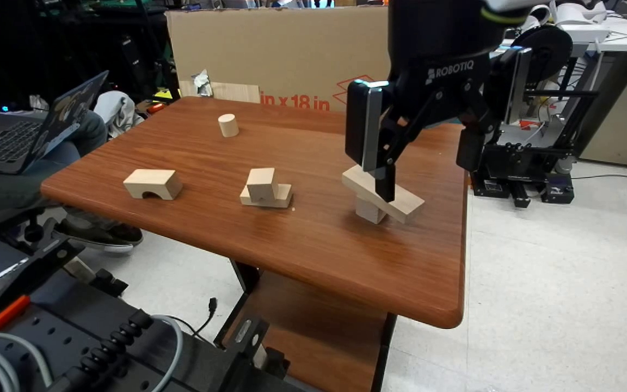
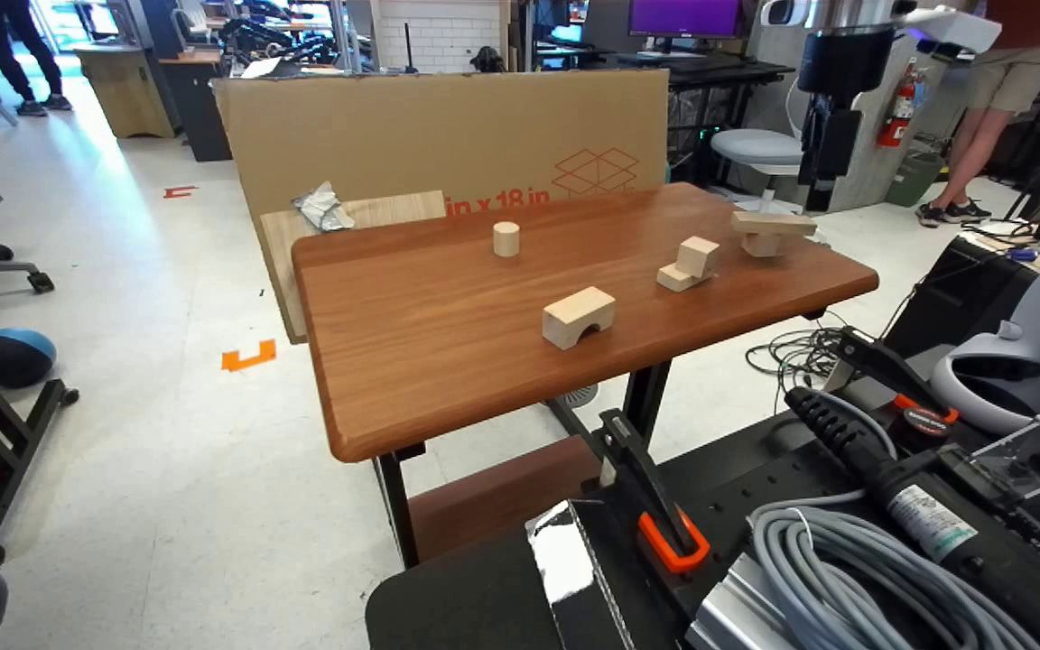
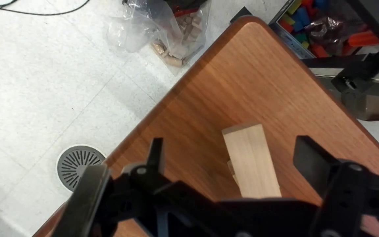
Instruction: Put the longer rectangular block on top of the cube
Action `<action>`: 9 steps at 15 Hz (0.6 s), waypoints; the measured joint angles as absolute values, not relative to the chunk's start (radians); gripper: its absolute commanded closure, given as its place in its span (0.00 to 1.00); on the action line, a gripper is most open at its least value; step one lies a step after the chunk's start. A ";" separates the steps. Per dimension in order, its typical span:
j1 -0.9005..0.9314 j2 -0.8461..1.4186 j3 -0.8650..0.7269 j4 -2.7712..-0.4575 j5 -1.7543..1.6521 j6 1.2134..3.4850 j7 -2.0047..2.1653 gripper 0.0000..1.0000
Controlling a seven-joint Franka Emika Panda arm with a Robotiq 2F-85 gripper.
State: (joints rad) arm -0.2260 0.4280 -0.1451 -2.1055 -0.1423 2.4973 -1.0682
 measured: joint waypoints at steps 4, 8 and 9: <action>-0.218 0.484 -0.141 -2.064 -0.197 2.497 -1.021 0.00; -0.208 0.513 -0.137 -2.046 -0.233 2.497 -0.999 0.42; -0.205 0.516 -0.137 -2.044 -0.243 2.497 -0.991 0.49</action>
